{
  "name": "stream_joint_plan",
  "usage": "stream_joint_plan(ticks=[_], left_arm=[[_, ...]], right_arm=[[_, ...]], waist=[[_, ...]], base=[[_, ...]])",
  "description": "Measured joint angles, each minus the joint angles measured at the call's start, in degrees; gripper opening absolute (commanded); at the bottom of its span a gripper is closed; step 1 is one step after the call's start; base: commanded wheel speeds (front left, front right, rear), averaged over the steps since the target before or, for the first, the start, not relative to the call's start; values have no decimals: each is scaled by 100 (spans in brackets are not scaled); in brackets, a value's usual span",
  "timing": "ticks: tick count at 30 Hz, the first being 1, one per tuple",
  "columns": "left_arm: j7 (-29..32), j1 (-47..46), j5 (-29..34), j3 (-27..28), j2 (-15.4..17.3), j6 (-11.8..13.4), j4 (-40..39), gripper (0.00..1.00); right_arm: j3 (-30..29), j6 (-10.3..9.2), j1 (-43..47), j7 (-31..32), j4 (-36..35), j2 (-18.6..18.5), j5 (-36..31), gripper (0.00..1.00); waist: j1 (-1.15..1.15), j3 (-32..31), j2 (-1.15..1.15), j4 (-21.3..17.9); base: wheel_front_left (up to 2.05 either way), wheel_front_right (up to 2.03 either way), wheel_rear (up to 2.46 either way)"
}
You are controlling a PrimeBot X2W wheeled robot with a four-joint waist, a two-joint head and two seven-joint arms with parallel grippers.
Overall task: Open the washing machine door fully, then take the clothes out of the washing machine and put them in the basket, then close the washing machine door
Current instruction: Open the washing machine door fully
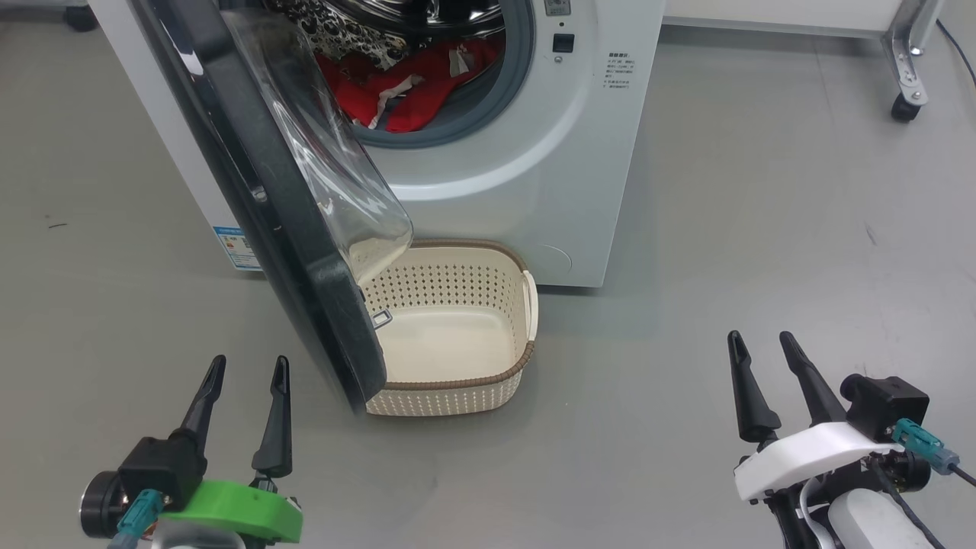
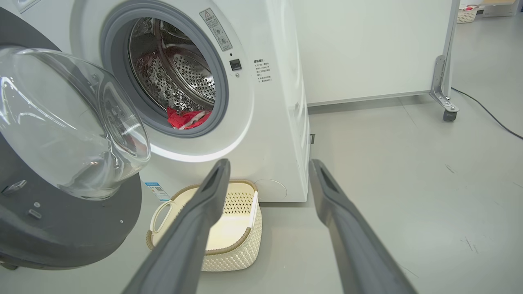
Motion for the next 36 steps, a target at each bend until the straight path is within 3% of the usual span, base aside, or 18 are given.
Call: stream_joint_plan(ticks=[27,28,29,30,36], left_arm=[[0,-1,0,1,0,-2,18,100],[0,-1,-1,0,0,-2,21,65],[0,-1,-1,0,0,-2,25,24],[0,-1,0,-1,0,-2,27,0],[0,-1,0,-1,0,-45,25,0]], right_arm=[[-129,177,61,0,40,146,-244,100],[-131,179,61,0,41,156,-258,100],[-136,179,61,0,43,167,-266,100],[-142,180,61,0,45,175,-278,100],[-167,229,61,0,74,208,-299,100]], waist=[[0,15,0,64],[0,15,0,66],[0,16,0,69],[0,16,0,71],[0,15,0,80]], base=[[0,0,0],[0,0,0],[0,0,0],[0,0,0],[0,0,0]])
